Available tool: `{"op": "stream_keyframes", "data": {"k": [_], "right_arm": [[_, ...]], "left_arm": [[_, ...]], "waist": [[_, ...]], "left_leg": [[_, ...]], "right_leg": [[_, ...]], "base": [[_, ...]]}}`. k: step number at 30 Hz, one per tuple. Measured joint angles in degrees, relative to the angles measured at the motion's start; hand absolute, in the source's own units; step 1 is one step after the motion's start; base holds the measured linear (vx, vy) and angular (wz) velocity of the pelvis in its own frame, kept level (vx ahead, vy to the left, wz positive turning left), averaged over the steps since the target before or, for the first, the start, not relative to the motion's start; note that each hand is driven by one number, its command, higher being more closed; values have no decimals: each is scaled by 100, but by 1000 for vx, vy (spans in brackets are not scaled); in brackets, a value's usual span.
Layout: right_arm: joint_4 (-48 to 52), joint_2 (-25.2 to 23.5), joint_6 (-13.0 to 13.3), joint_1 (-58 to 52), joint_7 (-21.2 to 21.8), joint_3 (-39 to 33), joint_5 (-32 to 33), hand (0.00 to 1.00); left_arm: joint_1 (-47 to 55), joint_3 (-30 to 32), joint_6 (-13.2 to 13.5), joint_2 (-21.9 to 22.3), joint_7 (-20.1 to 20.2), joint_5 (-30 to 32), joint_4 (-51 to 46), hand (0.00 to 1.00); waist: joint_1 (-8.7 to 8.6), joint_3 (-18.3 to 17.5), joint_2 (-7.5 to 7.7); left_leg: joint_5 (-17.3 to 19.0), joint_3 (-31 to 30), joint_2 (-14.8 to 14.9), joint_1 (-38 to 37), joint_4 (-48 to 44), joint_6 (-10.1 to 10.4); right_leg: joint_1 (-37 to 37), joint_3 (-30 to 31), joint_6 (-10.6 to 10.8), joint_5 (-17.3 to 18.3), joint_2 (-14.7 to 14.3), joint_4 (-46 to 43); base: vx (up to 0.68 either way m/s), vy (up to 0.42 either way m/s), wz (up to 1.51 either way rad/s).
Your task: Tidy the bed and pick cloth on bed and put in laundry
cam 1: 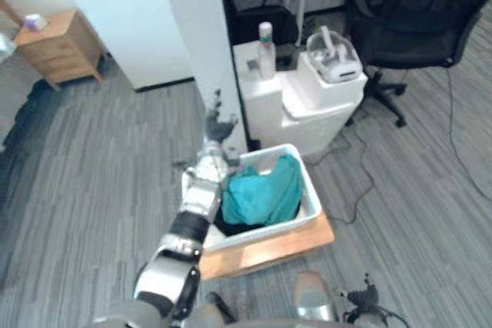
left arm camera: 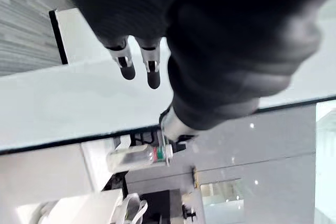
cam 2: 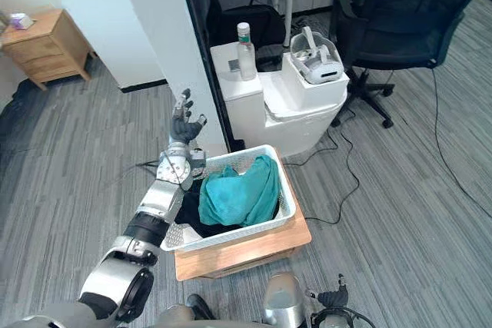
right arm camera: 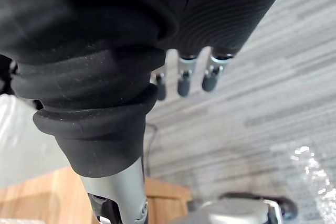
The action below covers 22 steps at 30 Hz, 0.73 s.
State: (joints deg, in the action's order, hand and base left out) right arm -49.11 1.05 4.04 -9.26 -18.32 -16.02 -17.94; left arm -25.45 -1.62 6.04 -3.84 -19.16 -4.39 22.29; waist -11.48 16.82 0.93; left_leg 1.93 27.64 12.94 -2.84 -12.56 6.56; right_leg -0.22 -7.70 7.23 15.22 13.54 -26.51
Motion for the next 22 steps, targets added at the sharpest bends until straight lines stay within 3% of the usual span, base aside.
{"op": "stream_keyframes", "data": {"k": [2,4,9,11,16,22], "right_arm": [[-76,13,-14,3,78,-59,1,0],[-237,67,-43,18,155,-172,10,0],[-453,133,-155,156,320,-254,66,0],[-468,188,-195,171,384,-271,204,0],[-627,174,-195,484,545,-372,572,0],[-826,170,-140,784,733,-355,660,0]], "left_arm": [[431,158,61,-52,25,-269,-236,0],[910,378,161,-181,158,-707,-271,0],[2257,1005,207,-265,621,-1532,-47,0],[2596,1294,139,-250,792,-1575,862,0],[2973,2087,-158,-131,993,-1519,2723,0],[3399,2656,-445,157,1209,-1102,3744,0]], "waist": [[71,-19,-32],[253,-72,-97],[338,-209,-174],[489,-287,-220],[607,-325,-221],[742,-429,-232]], "left_leg": [[0,-77,-11,2,-15,-1],[-1,-101,-9,10,-30,-2],[0,-256,2,10,-6,-1],[-2,-275,10,-9,32,-1],[-5,-282,15,-81,82,-1],[-172,-247,11,-113,321,-30]], "right_leg": [[85,-76,0,0,2,70],[138,-123,0,0,0,127],[339,-300,7,-22,-41,384],[413,-330,8,-61,-75,523],[640,-401,26,-199,-116,855],[728,-470,21,-378,-158,1165]], "base": [[34,10,19],[27,4,9],[25,-3,15],[33,-8,3],[16,3,2],[5,7,3]]}}
